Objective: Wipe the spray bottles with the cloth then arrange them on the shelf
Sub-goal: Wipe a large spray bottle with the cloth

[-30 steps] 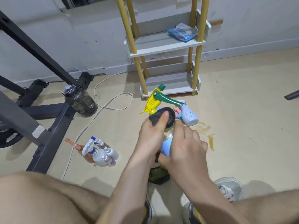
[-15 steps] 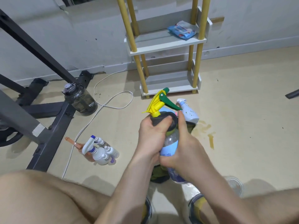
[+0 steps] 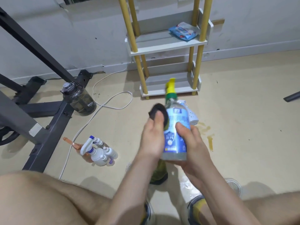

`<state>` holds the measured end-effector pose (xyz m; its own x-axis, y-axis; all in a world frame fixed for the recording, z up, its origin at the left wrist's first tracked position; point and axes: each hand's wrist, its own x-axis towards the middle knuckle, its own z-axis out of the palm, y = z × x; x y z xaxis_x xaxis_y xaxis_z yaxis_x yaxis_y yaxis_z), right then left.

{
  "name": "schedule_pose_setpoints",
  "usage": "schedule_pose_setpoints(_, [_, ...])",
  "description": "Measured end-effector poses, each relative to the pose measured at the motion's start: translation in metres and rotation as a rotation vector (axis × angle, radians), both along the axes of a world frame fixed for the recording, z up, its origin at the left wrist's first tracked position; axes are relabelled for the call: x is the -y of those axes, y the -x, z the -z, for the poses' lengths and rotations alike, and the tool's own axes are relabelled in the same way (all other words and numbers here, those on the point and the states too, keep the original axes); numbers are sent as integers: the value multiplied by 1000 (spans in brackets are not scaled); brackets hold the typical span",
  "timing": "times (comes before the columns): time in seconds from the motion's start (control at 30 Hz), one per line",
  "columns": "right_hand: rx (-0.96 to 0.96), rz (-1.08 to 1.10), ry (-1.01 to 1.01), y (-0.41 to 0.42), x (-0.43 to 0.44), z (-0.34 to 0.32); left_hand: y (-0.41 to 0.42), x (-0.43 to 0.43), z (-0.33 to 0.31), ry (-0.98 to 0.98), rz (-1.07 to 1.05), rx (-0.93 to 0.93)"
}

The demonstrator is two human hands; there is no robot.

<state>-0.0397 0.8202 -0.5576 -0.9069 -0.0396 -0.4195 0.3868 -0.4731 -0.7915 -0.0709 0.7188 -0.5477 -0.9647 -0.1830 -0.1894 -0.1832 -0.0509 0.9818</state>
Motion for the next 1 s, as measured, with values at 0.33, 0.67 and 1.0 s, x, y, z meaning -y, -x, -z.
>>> schedule_pose_setpoints(0.33, [-275,-361,-567,-2,-29,-9,15,16,-1,-256,100,50])
schedule_pose_setpoints(0.67, [-248,89,-639,5,-4,6,-25,-20,22,-29,114,-29])
schedule_pose_setpoints(1.0, [-303,-54,-330,3,-12,8,-15,-11,18,-36,72,34])
